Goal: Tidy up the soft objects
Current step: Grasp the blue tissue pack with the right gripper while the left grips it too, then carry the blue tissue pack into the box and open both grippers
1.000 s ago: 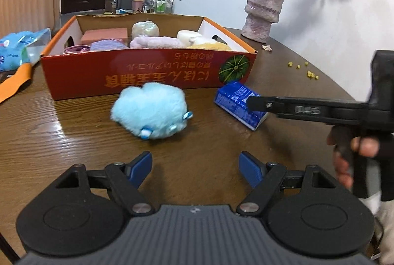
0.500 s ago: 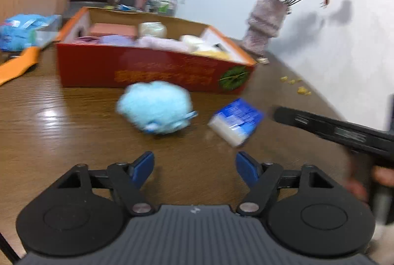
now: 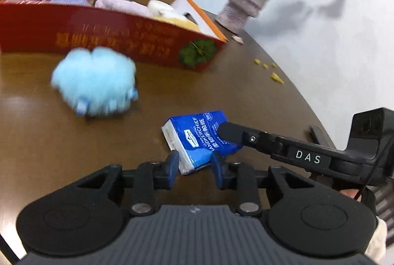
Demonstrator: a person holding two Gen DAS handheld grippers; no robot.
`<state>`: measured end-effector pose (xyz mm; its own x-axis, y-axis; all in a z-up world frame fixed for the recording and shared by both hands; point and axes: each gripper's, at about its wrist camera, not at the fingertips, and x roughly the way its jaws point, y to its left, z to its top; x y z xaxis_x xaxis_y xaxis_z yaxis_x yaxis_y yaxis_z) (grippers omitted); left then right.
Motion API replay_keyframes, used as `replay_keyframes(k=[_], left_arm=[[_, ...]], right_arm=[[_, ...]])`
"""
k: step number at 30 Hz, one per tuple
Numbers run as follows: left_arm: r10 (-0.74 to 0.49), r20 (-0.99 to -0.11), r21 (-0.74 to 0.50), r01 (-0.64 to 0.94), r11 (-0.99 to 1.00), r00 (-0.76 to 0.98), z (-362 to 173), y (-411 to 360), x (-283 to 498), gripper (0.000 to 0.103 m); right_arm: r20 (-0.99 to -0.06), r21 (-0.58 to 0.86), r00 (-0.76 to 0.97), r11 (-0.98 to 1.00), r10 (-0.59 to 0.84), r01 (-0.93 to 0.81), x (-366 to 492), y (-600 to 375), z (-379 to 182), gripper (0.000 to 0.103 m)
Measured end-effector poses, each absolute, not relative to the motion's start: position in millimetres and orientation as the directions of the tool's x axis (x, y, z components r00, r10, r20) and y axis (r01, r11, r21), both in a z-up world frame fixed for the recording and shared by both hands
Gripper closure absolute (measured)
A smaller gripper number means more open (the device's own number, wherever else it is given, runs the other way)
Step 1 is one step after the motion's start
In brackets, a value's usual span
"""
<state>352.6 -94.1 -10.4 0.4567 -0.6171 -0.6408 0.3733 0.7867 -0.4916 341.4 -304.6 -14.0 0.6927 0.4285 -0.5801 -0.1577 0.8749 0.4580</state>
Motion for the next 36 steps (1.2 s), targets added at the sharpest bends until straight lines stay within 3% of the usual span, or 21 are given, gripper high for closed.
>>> replay_keyframes(k=[6,13,17,21,25,29,36], left_arm=[[-0.649,-0.628,-0.509,0.404,0.76,0.43,-7,-71,282,0.07],[-0.616,-0.63,-0.507,0.35,0.788,0.474,-7,-63,286,0.065],[-0.613,-0.633,-0.514,0.336,0.789,0.473,-11,-63,286,0.079],[-0.603,-0.615,-0.48,0.365,0.797,0.508,14,-65,305,0.081],[-0.605,-0.547,-0.408,0.447,0.796,0.578,68,-74,362,0.081],[-0.599,-0.548,-0.411,0.436,0.801,0.583,100,-79,464,0.081],[-0.517,-0.623,-0.403,0.325,0.855,0.587,84,-86,619,0.081]], right_arm=[[-0.552,0.501,0.694,0.849,0.462,-0.166,256,-288,-13,0.082],[-0.563,0.485,0.683,0.856,0.464,-0.181,256,-285,-11,0.08],[-0.567,0.492,0.67,0.849,0.479,-0.191,257,-281,-16,0.08],[-0.536,0.482,0.701,0.852,0.47,-0.203,268,-282,4,0.084],[-0.477,0.378,0.767,0.888,0.43,-0.263,311,-281,53,0.084],[-0.438,0.326,0.811,0.909,0.388,-0.258,390,-282,93,0.084],[-0.533,0.337,0.78,0.928,0.329,-0.162,550,-269,85,0.084]])
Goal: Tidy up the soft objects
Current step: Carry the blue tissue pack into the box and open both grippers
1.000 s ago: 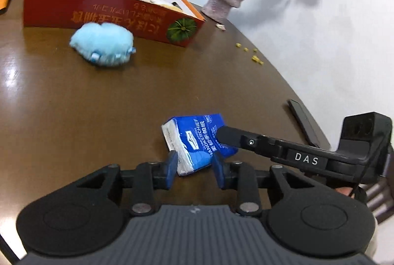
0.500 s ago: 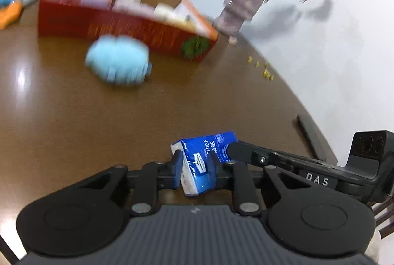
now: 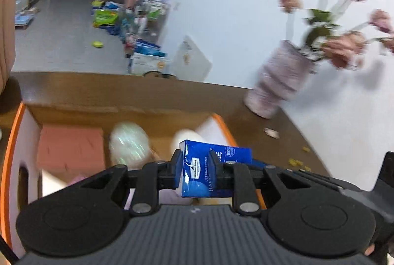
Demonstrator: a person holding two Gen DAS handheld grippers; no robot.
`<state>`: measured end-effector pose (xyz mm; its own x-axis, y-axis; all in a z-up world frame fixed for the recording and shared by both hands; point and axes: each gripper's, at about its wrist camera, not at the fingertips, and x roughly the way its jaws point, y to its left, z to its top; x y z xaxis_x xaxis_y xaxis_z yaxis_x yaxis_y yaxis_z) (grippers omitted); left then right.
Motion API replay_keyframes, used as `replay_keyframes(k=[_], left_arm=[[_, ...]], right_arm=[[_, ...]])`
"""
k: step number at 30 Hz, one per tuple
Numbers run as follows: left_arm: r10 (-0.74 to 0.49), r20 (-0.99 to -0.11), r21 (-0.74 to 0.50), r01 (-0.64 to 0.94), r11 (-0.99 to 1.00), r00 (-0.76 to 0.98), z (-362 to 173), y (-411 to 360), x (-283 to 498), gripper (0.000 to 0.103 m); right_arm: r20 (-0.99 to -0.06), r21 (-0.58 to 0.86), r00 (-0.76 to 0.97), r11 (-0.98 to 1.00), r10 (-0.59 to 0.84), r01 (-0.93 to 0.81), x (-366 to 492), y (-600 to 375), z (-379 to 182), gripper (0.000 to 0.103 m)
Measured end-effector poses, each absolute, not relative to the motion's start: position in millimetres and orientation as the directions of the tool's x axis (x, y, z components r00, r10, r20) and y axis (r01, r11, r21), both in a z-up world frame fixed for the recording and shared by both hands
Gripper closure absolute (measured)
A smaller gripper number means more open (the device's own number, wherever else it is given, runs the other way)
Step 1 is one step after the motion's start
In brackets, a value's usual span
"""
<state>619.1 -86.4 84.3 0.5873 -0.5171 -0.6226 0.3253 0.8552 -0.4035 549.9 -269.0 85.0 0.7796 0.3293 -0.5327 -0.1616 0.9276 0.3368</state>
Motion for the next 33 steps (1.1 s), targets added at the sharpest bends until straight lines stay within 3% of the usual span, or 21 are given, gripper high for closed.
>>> replay_keyframes(k=[8,21,26,30,33], left_arm=[[-0.384,-0.777,-0.307,0.233,0.923,0.498,12,-101,692,0.081],[-0.397,-0.761,-0.341,0.204,0.918,0.513,3,-86,687,0.078],[-0.375,-0.769,-0.329,0.182,0.927,0.518,25,-77,663,0.069],[-0.343,-0.744,-0.264,0.22,0.939,0.573,61,-56,615,0.063],[-0.303,-0.739,-0.219,0.211,0.953,0.601,80,-39,579,0.061]], right_arm=[[-0.715,0.313,0.636,0.947,0.289,-0.079,652,-249,18,0.085],[-0.762,0.259,0.595,0.963,0.254,-0.078,661,-233,6,0.085],[-0.752,0.198,0.63,0.978,0.197,-0.07,653,-234,15,0.079],[-0.694,0.164,0.702,0.985,0.159,-0.061,618,-232,51,0.061],[-0.674,0.144,0.718,0.984,0.175,-0.105,584,-229,79,0.056]])
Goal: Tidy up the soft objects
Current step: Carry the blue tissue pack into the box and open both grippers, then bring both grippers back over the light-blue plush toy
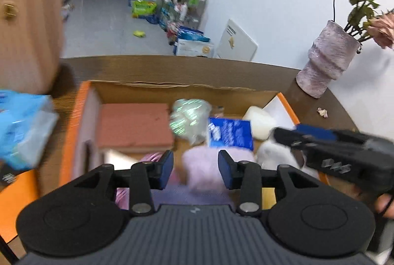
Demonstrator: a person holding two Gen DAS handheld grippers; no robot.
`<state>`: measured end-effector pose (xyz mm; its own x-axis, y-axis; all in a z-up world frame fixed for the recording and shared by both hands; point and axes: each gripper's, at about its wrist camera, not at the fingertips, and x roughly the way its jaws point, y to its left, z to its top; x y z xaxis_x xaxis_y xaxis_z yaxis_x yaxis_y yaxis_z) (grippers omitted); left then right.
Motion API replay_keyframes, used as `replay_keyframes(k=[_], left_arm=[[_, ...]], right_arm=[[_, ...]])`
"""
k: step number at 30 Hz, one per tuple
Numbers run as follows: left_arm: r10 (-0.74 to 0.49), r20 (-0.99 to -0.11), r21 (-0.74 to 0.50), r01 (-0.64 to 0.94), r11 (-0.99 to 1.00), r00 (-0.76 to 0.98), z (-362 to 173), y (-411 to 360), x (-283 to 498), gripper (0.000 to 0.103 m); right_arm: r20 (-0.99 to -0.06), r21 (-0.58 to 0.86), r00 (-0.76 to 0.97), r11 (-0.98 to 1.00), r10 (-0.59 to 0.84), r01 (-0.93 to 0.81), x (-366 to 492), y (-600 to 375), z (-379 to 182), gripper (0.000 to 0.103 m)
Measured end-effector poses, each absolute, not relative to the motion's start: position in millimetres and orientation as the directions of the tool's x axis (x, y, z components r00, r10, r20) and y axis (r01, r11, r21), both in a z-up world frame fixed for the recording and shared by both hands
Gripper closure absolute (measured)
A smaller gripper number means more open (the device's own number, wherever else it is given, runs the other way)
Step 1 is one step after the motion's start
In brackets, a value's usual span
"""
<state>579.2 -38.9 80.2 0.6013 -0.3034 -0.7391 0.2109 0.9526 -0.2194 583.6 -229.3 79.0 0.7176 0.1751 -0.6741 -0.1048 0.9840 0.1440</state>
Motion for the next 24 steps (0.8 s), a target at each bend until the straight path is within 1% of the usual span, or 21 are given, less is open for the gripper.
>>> replay_keyframes(k=[2,3,5,7,10,12,13,14,15,17,18,22,24], left_arm=[[-0.26,-0.728,-0.17,0.2,0.965,0.635,90,-30,549,0.06],[-0.256,-0.714,-0.157,0.207,0.966,0.652,94,-26,535,0.056],[-0.272,-0.677,-0.148,0.236,0.961,0.684,101,-19,495,0.05],[-0.301,-0.626,-0.14,0.276,0.951,0.719,102,-12,450,0.045],[-0.295,-0.566,-0.096,0.294,0.951,0.77,96,-7,388,0.04],[-0.291,-0.522,-0.087,0.289,0.953,0.802,86,0,346,0.03],[-0.288,-0.5,-0.092,0.281,0.955,0.816,80,6,327,0.027],[-0.293,-0.478,-0.099,0.281,0.955,0.828,73,11,309,0.02],[-0.302,-0.467,-0.11,0.284,0.953,0.831,63,16,287,0.018],[-0.296,-0.479,-0.143,0.259,0.955,0.827,47,27,256,0.018],[-0.286,-0.489,-0.151,0.243,0.958,0.824,40,32,242,0.018],[-0.222,-0.527,-0.108,0.194,0.975,0.82,19,44,197,0.015],[-0.22,-0.554,-0.114,0.189,0.975,0.803,11,51,185,0.013]], right_arm=[[-0.659,0.135,0.73,0.983,0.18,-0.121,559,-230,94,0.053],[-0.652,0.141,0.735,0.982,0.188,-0.126,547,-233,101,0.051],[-0.622,0.169,0.752,0.975,0.22,-0.145,513,-238,111,0.049],[-0.583,0.215,0.768,0.962,0.265,-0.169,476,-242,112,0.043],[-0.541,0.255,0.785,0.948,0.302,-0.189,421,-244,107,0.043],[-0.511,0.253,0.804,0.947,0.304,-0.198,385,-241,102,0.041],[-0.487,0.248,0.82,0.948,0.302,-0.201,365,-238,99,0.04],[-0.459,0.239,0.838,0.95,0.294,-0.202,347,-238,96,0.039],[-0.435,0.227,0.857,0.954,0.277,-0.194,329,-235,91,0.036],[-0.414,0.195,0.876,0.964,0.248,-0.18,297,-229,79,0.035],[-0.421,0.182,0.874,0.966,0.244,-0.183,285,-226,71,0.035],[-0.489,0.161,0.829,0.962,0.272,-0.221,235,-212,43,0.035],[-0.504,0.171,0.816,0.959,0.283,-0.226,211,-205,30,0.034]])
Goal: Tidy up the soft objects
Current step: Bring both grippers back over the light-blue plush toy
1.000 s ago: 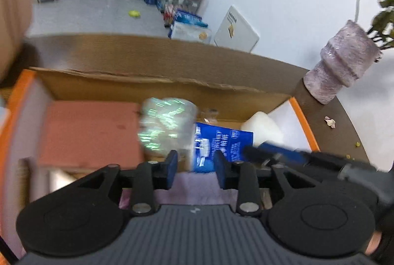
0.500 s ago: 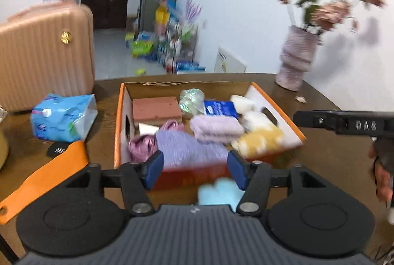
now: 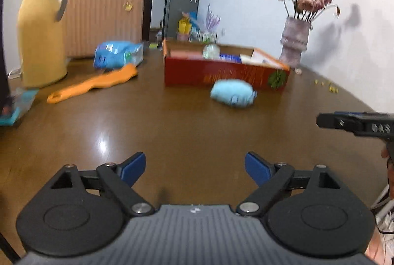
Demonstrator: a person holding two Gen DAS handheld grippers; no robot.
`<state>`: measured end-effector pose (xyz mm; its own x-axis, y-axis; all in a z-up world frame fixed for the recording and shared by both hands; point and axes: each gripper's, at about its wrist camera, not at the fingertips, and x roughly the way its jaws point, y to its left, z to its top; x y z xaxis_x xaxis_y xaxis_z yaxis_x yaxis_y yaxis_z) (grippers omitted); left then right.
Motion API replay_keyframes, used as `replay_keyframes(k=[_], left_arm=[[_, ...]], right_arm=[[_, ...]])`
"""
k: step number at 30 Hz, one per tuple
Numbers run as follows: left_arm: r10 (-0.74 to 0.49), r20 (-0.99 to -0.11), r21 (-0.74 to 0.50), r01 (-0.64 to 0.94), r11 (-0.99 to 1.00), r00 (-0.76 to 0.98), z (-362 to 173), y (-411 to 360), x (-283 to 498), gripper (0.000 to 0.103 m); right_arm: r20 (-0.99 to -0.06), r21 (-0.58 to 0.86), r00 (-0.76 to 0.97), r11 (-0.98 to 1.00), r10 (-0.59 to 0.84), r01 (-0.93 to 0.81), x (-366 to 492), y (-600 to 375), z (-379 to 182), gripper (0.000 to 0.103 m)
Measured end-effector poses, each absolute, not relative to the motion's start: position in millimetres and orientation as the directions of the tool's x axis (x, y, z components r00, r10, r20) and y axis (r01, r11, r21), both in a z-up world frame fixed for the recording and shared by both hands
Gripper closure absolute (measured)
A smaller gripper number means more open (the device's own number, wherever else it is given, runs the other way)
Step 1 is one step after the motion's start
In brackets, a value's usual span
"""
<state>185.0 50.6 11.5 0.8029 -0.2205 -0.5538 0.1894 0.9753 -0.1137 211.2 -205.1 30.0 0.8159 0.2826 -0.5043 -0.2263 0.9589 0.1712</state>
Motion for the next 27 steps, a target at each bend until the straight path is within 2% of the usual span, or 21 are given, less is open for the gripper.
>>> replay_keyframes(k=[2,4,7,12,19,21,22,27], left_arm=[[-0.241,-0.585,-0.155,0.185,0.97,0.775,7,58,182,0.013],[-0.244,-0.599,-0.145,0.197,0.97,0.762,6,58,184,0.013],[-0.246,-0.586,-0.11,0.226,0.968,0.772,10,51,189,0.013],[-0.298,-0.578,-0.159,0.254,0.954,0.76,12,41,211,0.014],[-0.403,-0.549,-0.274,0.298,0.914,0.732,25,29,303,0.021],[-0.422,-0.588,-0.318,0.283,0.905,0.69,23,25,348,0.033],[-0.429,-0.608,-0.339,0.27,0.901,0.668,21,22,370,0.035],[-0.46,-0.614,-0.455,0.189,0.87,0.642,-2,23,446,0.032]], right_arm=[[-0.518,0.208,0.804,0.955,0.291,-0.211,194,-200,17,0.033],[-0.526,0.237,0.795,0.95,0.302,-0.204,186,-198,8,0.033],[-0.529,0.236,0.804,0.957,0.272,-0.168,183,-198,7,0.033],[-0.527,0.258,0.804,0.953,0.274,-0.156,195,-208,10,0.034],[-0.479,0.304,0.797,0.921,0.367,-0.242,291,-217,23,0.04],[-0.488,0.36,0.771,0.899,0.409,-0.248,336,-220,18,0.044],[-0.5,0.392,0.753,0.887,0.427,-0.243,359,-222,15,0.046],[-0.504,0.484,0.708,0.84,0.495,-0.244,437,-223,-1,0.046]])
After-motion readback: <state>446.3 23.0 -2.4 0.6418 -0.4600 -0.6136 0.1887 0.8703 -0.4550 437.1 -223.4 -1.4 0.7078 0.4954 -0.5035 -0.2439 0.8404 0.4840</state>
